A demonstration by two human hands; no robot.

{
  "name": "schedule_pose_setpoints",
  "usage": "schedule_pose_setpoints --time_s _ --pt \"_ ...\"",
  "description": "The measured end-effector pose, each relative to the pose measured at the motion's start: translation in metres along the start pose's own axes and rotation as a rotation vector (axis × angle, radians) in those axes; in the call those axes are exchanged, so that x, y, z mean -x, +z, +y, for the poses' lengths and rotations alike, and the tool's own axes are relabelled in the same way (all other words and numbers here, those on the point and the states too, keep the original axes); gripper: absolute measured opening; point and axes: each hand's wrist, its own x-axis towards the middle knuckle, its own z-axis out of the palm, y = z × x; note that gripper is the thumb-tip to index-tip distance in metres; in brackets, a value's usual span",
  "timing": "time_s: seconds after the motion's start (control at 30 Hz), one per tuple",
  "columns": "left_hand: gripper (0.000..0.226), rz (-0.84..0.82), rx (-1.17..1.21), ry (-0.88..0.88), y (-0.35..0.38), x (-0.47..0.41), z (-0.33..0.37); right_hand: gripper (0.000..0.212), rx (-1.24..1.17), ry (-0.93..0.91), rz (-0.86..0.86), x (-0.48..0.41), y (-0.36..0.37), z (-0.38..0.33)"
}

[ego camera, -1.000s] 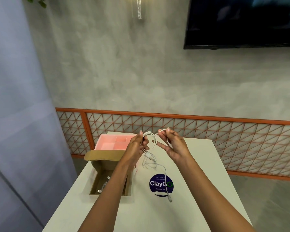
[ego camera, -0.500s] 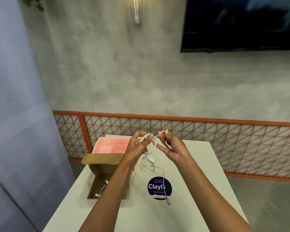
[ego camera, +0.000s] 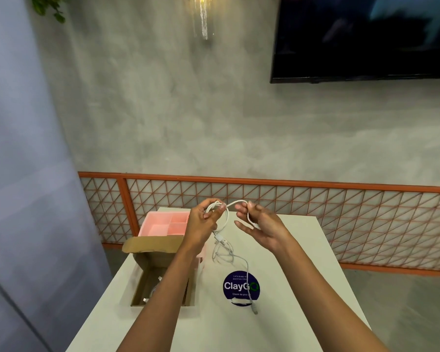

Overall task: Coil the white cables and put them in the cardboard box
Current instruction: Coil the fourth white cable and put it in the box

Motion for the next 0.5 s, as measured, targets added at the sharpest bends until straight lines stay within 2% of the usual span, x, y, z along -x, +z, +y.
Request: schedule_pose_setpoints --time_s 0.13,0.27,0.37,0.43,0.5 --pt "0.022 0.019 0.002 -0.018 -0.009 -0.002 0.006 0.010 0.359 -0.086 -0.135 0.002 -0.014 0.001" --pt "0.015 -0.057 -0.001 -0.025 -0.012 -0.001 0.009 0.009 0.555 -0.190 -0.246 0.004 -0.019 -0.001" --pt "0.005 -0.124 0.019 -0.037 -0.009 0.002 0.003 0.014 0.598 -0.304 -0.098 -0.002 -0.014 -0.001" --pt "0.003 -0.148 0.020 -0.037 -0.006 0.004 -0.001 0.018 0.496 -0.372 0.059 -0.006 -0.010 0.001" --pt "0.003 -0.151 0.009 -0.039 -0.003 0.006 -0.004 0.017 0.361 -0.377 0.135 -0.008 -0.005 0.002"
